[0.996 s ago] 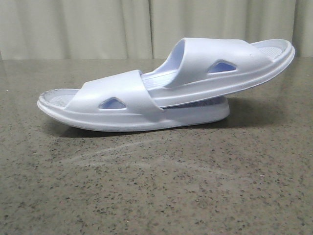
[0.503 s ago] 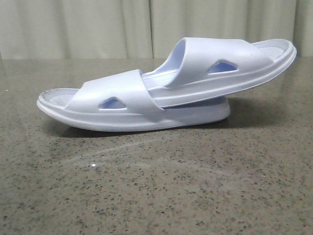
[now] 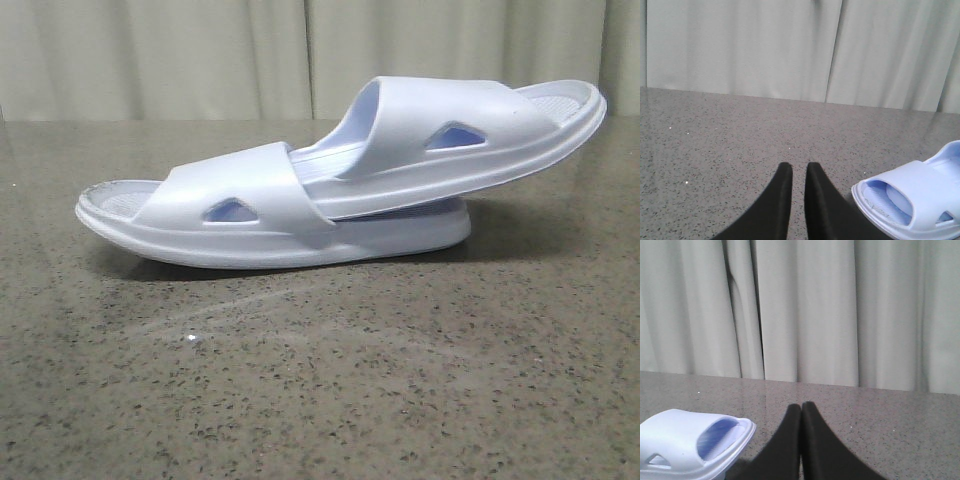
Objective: Insert blue slippers together front up
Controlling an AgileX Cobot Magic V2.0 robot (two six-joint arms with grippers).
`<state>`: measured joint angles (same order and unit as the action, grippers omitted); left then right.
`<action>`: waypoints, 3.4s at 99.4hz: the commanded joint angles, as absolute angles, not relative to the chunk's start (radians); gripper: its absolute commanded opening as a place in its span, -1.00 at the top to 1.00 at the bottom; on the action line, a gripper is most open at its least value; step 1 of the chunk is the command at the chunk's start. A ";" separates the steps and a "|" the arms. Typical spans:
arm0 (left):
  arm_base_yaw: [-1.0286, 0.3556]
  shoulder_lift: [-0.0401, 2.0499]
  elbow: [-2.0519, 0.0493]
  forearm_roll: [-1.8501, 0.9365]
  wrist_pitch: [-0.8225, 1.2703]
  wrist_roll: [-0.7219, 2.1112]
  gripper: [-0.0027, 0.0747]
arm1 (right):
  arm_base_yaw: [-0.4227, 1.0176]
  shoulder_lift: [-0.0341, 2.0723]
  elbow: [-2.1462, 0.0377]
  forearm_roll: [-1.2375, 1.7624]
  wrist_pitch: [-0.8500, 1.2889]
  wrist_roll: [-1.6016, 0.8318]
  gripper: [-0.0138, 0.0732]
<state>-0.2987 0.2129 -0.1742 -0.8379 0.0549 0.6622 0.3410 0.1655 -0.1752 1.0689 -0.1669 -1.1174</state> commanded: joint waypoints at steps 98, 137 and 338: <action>-0.288 0.198 -0.199 -0.504 0.000 0.570 0.89 | 0.343 0.173 -0.201 1.069 -0.207 -1.135 0.93; -0.107 0.023 -0.095 0.012 0.052 0.037 0.89 | 0.343 0.173 -0.201 1.069 -0.207 -1.135 0.93; -0.109 -0.033 0.011 0.007 0.072 0.026 0.89 | 0.299 0.175 -0.201 0.037 -0.051 -0.152 0.93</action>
